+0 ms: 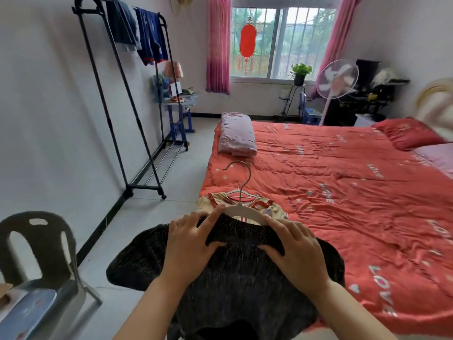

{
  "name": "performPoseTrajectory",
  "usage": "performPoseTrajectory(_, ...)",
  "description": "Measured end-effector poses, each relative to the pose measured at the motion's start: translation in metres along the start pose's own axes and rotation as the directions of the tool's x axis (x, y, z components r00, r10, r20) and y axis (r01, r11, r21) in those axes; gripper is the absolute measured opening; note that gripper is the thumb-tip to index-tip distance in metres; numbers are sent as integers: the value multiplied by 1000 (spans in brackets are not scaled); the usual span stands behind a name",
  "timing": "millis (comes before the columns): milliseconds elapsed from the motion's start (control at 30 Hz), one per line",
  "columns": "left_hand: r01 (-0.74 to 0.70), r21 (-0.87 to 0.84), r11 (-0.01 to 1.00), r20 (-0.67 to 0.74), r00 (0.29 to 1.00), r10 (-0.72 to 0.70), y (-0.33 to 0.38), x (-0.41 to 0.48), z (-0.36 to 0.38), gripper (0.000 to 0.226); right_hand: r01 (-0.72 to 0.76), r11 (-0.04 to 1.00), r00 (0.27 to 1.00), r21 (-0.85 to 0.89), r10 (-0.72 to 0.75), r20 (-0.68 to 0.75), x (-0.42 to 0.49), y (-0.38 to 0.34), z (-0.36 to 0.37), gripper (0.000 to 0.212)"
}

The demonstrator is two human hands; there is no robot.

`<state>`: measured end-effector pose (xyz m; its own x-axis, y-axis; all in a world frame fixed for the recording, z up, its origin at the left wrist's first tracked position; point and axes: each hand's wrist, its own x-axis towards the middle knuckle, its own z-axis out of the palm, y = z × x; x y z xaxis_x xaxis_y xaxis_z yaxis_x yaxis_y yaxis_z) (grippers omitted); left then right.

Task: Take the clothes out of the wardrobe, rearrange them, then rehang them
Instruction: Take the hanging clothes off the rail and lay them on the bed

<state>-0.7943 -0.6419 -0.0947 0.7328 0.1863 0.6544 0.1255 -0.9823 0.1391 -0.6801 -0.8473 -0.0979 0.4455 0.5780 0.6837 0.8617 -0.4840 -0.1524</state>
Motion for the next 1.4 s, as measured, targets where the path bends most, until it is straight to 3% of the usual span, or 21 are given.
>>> performPoseTrajectory(333, -9, -161, 987, 56, 998, 18, -70, 75, 122, 92, -66, 989, 997, -135, 70, 25, 62, 61, 103, 51)
performPoseTrajectory(733, 38, -157, 987, 215, 977, -4, -116, 146, 238, 96, -139, 980, 974, -140, 161, 158, 120, 147, 200, 54)
performPoseTrajectory(867, 86, -125, 988, 302, 952, -45, -130, 176, 286, 96, -153, 985, 954, -77, 168, 248, 146, 186, 242, 73)
performPoseTrajectory(1133, 132, -62, 989, 361, 927, -101, -153, 215, 393, 99, -192, 981, 884, -13, 178, 432, 171, 269, 342, 85)
performPoseTrajectory(1300, 177, 16, 984, 494, 854, -162, -169, 224, 460, 102, -217, 976, 823, -13, 190, 535, 172, 311, 401, 87)
performPoseTrajectory(1400, 237, 126, 963, 643, 720, -261, -171, 228, 491, 99, -244, 968, 755, -58, 227, 615, 172, 327, 432, 91)
